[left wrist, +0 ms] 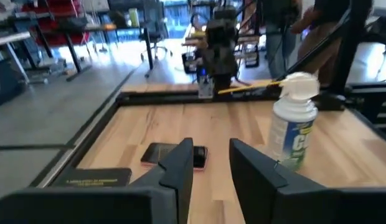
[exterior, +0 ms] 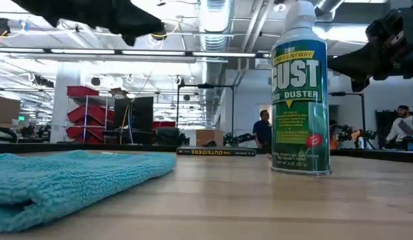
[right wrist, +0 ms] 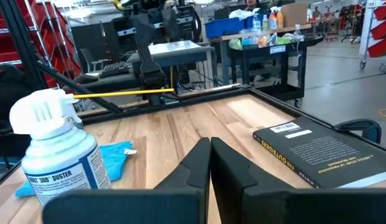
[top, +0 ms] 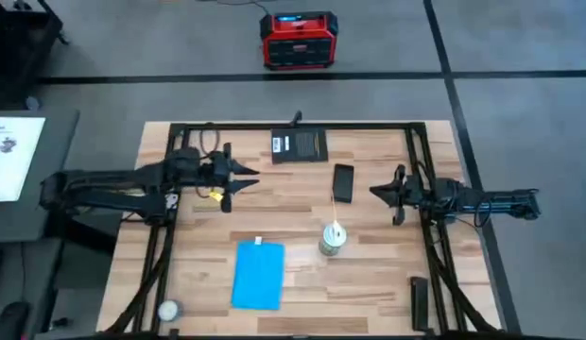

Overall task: Apply microfiber cloth
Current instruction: Spray the front of the cellphone with the spray bottle

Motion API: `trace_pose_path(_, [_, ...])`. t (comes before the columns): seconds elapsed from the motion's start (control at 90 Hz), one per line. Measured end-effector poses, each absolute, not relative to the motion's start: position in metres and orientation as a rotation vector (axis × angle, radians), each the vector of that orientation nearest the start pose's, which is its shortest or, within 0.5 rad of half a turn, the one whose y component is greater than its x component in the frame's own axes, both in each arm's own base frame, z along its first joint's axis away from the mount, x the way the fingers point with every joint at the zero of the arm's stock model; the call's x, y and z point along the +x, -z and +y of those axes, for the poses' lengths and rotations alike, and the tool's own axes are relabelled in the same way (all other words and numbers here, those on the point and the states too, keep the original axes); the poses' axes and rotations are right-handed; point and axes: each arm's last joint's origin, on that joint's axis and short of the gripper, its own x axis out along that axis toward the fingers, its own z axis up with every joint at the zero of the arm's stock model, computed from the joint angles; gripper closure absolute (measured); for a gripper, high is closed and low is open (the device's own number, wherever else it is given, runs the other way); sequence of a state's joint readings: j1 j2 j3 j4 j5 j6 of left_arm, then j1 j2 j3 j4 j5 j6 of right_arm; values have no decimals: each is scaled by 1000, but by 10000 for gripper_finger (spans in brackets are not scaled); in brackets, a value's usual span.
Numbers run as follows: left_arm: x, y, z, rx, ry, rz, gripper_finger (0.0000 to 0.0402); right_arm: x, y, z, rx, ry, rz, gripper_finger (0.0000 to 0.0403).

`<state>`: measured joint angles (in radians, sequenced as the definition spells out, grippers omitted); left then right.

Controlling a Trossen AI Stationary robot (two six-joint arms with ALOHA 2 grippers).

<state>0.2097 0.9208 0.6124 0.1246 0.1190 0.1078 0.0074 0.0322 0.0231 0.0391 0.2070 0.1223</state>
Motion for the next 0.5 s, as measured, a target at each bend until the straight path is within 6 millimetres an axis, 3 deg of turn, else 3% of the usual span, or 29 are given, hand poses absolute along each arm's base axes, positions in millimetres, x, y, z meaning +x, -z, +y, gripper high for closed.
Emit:
trace_pose_path(0.289, [236, -280, 62, 64, -104, 225, 279, 98, -173, -5, 102, 197, -42, 403])
trace_pose_path(0.5, [251, -270, 87, 25, -117, 278, 268, 98, -175, -5, 65, 197, -56, 403])
